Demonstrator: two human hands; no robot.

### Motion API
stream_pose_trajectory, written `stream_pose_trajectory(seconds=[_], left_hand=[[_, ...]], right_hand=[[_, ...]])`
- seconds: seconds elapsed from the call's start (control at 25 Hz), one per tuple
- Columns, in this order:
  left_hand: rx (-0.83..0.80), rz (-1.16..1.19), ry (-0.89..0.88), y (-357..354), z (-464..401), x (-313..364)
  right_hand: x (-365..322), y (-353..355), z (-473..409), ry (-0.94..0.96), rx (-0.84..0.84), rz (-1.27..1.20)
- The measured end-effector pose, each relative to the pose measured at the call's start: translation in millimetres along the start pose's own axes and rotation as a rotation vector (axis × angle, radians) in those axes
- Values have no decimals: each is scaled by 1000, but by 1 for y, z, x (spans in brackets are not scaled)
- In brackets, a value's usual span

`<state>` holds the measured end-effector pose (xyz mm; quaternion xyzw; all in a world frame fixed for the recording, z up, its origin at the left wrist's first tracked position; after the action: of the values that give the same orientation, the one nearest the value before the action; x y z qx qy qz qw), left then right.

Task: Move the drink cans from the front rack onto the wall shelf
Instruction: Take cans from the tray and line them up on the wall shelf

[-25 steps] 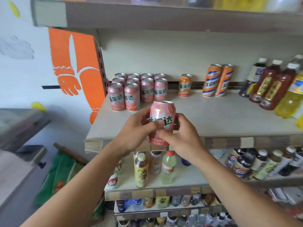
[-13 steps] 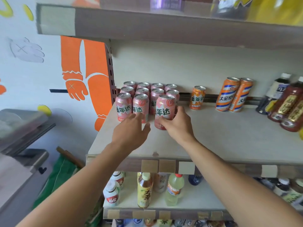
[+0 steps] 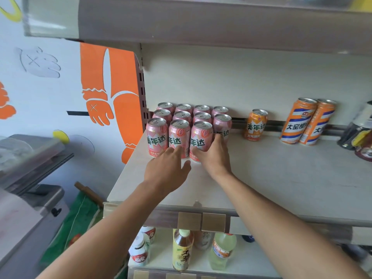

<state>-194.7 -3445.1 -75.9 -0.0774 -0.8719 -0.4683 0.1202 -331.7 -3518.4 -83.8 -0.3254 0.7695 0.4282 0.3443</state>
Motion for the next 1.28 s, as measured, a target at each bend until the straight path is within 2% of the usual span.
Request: stream_pose_trajectory(seconds=[0.4,0.56,0.64,0.76,1.0,1.28], left_hand=[[62,30,-5,12,-4,-10],[52,51,-30,24,4,-10],[32,64,-40,31,10,-12],[25,91,-87,38,24,2],[-7,307,-359,36,68,106],[-141,425,-705,14,143,260]], right_hand=[[-3,-8,3,39,-11,99],[-3,3,10,40,-85,155],[-2,21,23,100,-92,206],[2,67,57,252,-78,426],[22,195,127,293,8,735],[85,351,191,67,172,925]])
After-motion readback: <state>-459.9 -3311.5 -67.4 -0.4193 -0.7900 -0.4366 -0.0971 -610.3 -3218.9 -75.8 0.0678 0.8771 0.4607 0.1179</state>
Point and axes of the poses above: each hand's wrist, its own z-axis away from the middle knuckle, its own y-axis out of the back of the hand, x = y × z, the point moved 3 cm from there along -z, towards the middle knuckle, and after that the axes turned 13 degrees about x, right-handed, at the moved point
